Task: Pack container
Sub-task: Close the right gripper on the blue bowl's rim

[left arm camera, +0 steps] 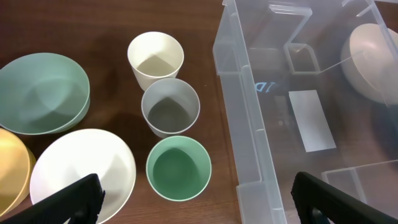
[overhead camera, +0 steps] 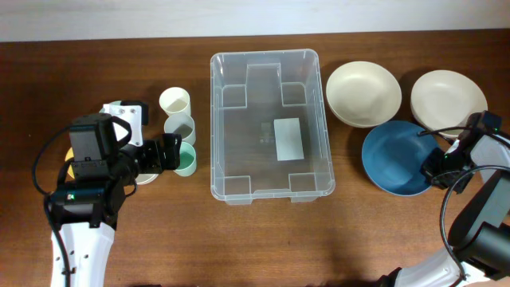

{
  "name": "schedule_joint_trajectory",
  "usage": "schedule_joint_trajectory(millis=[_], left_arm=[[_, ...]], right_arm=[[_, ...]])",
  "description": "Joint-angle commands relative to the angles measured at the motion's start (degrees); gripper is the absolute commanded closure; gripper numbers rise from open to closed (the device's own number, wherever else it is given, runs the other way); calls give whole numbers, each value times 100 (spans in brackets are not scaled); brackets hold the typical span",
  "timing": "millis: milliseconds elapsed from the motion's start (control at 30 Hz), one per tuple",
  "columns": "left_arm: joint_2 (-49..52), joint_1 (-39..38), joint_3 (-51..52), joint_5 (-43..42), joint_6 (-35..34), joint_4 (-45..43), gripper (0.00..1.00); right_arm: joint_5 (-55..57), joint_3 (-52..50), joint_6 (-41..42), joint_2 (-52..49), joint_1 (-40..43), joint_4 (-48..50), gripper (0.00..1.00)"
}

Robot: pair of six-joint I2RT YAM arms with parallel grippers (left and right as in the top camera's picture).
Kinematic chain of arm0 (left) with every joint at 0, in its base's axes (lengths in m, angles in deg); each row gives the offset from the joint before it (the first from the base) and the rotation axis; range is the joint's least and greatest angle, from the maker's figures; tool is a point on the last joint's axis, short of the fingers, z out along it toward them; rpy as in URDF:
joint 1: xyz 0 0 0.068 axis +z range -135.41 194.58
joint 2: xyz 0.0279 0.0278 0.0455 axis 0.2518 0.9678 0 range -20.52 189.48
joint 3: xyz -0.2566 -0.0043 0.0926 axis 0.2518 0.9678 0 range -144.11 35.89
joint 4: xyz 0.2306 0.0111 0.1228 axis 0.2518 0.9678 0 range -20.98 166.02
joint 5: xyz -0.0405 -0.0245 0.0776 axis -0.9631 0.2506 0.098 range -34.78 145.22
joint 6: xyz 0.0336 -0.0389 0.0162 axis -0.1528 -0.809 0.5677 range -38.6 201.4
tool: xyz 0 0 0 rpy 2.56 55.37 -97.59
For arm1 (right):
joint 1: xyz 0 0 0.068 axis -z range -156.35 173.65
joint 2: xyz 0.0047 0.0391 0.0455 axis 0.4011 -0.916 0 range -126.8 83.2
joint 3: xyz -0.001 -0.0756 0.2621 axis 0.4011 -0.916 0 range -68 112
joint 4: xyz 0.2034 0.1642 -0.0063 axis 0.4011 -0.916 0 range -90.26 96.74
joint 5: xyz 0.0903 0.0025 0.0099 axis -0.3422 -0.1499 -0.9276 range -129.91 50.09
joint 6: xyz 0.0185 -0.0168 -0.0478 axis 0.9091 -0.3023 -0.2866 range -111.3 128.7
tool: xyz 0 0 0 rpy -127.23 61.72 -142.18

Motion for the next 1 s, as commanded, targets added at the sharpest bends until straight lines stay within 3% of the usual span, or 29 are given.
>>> schedule_joint_trajectory(millis=[0, 467, 967], left_arm=[[20, -17, -155, -103, 48, -11, 1], [20, -17, -155, -103, 48, -28, 1], [20, -17, -155, -103, 48, -28, 1]], right_arm=[[350, -72, 72, -149, -11, 15, 96], [81, -63, 48, 352, -11, -369, 96], [-85, -52, -17, 2695, -96, -695, 96]])
